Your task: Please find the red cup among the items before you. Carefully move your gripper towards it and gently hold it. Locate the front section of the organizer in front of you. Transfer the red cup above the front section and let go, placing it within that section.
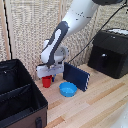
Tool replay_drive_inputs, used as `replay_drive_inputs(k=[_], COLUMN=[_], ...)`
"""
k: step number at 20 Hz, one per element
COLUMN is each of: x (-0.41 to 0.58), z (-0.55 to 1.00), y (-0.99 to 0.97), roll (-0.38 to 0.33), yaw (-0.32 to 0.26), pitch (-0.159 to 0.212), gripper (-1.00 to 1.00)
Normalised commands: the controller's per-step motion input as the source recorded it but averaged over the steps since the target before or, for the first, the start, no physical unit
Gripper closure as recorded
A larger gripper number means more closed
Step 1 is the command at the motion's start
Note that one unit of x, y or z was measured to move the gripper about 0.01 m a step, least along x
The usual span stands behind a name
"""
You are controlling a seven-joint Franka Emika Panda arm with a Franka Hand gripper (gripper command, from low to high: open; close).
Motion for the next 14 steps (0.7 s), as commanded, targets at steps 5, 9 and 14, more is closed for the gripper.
replay_drive_inputs(k=[5, 9, 14], x=[-0.011, -0.056, -0.045], z=[0.58, 0.74, 0.77], y=[0.01, 0.0, 0.0], roll=[0.132, 0.14, 0.124], yaw=[0.0, 0.0, 0.0], pitch=[0.032, 0.078, 0.086], gripper=[1.0, 1.0, 1.0])
